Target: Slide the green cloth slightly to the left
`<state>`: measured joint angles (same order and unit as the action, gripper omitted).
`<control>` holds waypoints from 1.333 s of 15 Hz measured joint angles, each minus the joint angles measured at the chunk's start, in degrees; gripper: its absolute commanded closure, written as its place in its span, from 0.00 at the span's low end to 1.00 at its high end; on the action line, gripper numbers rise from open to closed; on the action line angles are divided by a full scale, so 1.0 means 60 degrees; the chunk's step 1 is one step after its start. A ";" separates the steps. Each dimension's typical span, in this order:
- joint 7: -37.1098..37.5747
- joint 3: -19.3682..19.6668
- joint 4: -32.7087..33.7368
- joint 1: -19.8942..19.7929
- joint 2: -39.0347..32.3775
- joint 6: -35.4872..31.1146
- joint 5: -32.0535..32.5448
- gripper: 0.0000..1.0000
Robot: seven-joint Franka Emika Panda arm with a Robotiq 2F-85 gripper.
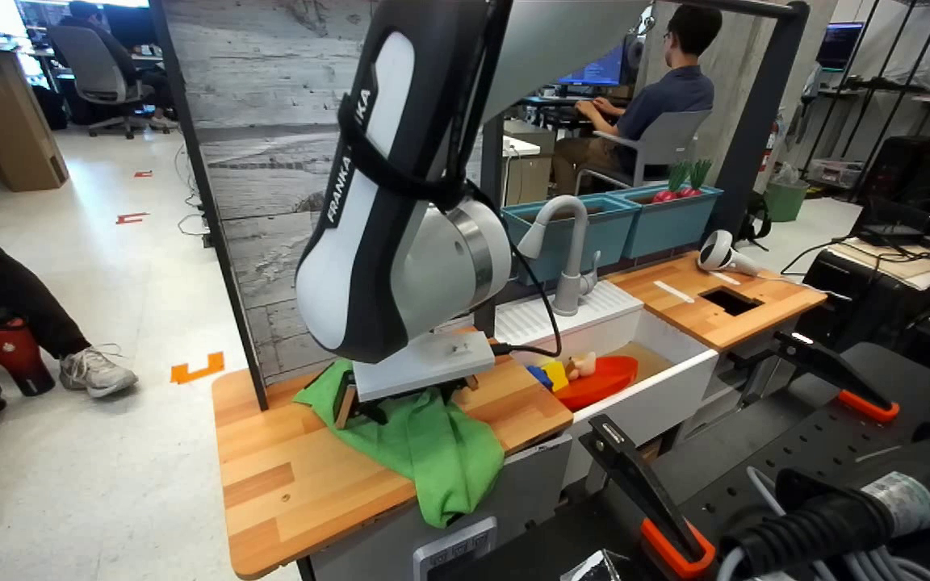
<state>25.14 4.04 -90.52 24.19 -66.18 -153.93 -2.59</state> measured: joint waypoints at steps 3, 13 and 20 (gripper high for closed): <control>0.0000 -0.0001 0.0114 0.0280 -0.0037 0.0143 0.0154 0.00; 0.0000 -0.0006 0.0278 0.0993 -0.0085 0.0357 0.0371 0.00; 0.0000 -0.0007 0.0250 0.1077 -0.0018 0.0333 0.0397 0.00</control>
<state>25.14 3.99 -89.02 30.66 -66.29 -151.93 -0.21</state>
